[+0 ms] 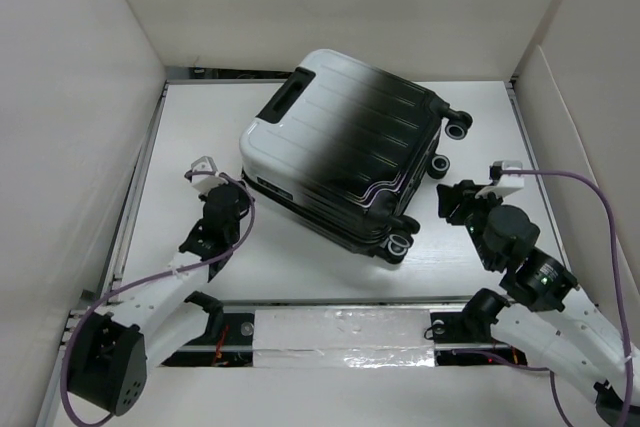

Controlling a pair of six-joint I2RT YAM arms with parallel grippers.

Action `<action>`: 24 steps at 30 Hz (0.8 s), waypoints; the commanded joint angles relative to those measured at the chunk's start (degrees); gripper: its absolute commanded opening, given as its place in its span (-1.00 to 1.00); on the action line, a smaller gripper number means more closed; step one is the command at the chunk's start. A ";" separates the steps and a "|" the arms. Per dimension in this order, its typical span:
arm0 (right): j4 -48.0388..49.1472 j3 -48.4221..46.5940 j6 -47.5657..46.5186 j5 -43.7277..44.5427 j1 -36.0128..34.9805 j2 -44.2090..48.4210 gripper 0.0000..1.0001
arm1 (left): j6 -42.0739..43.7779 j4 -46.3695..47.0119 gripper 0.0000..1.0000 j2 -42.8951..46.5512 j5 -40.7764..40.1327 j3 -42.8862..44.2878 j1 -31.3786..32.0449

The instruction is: Pack the luggage

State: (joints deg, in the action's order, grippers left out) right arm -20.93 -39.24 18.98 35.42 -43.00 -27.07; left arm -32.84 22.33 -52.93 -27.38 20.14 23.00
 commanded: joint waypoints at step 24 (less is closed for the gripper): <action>20.92 4.35 -2.28 -23.81 22.08 -17.74 -1.00 | -8.82 -5.27 0.28 -40.72 31.02 50.75 -23.09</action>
State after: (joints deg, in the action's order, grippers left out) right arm -8.73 -34.98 17.30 18.79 -22.96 -43.48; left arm -43.55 22.31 -87.22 -8.25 65.52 1.26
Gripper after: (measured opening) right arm 0.010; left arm 0.640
